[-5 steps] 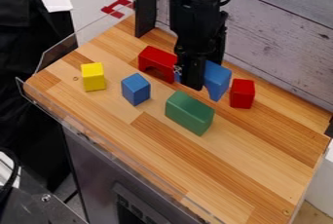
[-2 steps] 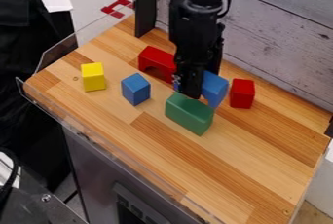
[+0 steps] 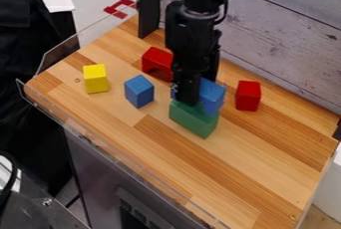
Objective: Put the blue arch on the top of green cube
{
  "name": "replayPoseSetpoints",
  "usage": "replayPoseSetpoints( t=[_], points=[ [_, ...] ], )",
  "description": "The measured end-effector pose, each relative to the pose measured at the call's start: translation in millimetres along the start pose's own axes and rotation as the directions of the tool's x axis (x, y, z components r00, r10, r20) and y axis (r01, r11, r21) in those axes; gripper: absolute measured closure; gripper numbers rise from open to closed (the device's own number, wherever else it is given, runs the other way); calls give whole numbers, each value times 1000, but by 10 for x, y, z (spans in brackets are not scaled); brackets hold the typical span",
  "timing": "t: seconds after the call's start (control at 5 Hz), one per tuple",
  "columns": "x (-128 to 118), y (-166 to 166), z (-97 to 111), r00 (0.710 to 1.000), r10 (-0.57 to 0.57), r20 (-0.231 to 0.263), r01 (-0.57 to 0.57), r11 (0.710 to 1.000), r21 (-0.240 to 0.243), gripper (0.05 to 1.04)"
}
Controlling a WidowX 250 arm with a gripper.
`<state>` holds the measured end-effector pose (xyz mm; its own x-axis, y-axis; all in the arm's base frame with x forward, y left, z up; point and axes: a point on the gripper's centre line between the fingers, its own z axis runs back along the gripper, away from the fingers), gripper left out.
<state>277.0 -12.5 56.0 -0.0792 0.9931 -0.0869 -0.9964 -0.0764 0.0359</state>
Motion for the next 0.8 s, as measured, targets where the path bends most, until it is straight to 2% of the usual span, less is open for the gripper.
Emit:
replayPoseSetpoints(
  t=[0.8],
  points=[
    [-13, -4, -137, 999, 15, -36, -15, 1000, 18, 494]
  ],
)
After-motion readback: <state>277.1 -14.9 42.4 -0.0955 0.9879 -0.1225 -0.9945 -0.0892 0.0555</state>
